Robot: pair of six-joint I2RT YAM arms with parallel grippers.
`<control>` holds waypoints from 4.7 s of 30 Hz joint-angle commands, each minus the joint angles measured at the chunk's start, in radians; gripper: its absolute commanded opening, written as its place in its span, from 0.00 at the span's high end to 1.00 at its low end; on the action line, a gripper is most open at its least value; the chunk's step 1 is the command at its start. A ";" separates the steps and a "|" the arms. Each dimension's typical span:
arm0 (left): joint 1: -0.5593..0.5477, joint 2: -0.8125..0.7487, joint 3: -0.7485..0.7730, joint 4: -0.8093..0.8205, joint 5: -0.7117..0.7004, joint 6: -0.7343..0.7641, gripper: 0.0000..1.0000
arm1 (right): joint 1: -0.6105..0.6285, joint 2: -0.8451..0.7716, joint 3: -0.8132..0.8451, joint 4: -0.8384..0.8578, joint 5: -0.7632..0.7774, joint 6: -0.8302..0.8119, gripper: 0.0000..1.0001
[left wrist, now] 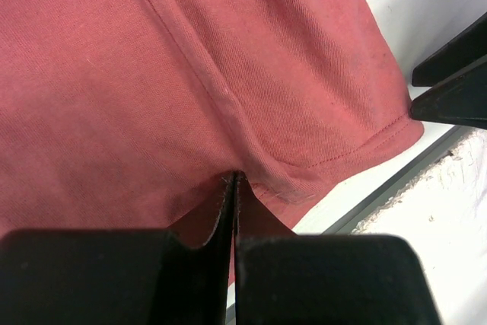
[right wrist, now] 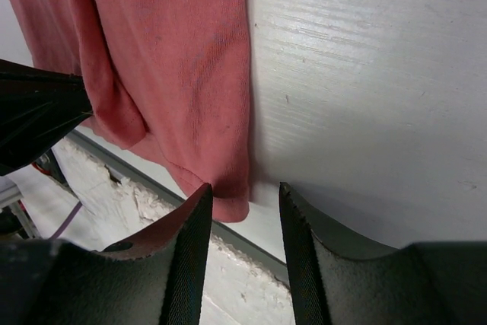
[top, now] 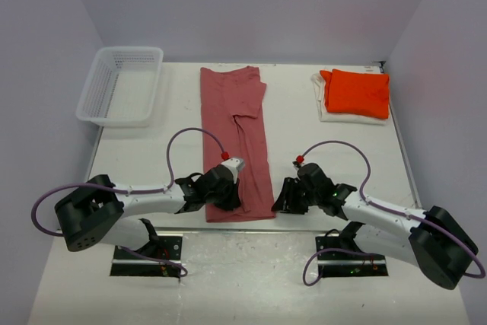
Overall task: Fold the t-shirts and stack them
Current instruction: Rotate the tshirt 90 degrees, then grab the bottom of the folded rectangular tshirt with both arms, then fold the folded rectangular tshirt in 1/3 of the way
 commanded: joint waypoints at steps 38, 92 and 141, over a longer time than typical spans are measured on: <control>-0.009 -0.018 -0.042 -0.059 -0.028 0.005 1.00 | 0.091 0.135 -0.009 0.180 -0.013 0.068 1.00; -0.134 -0.347 -0.054 -0.605 -0.324 -0.436 0.49 | 0.154 0.103 -0.043 0.185 0.026 0.040 1.00; 0.446 -0.089 0.467 -0.573 -0.142 0.117 1.00 | -0.039 0.434 0.854 -0.396 0.236 -0.425 1.00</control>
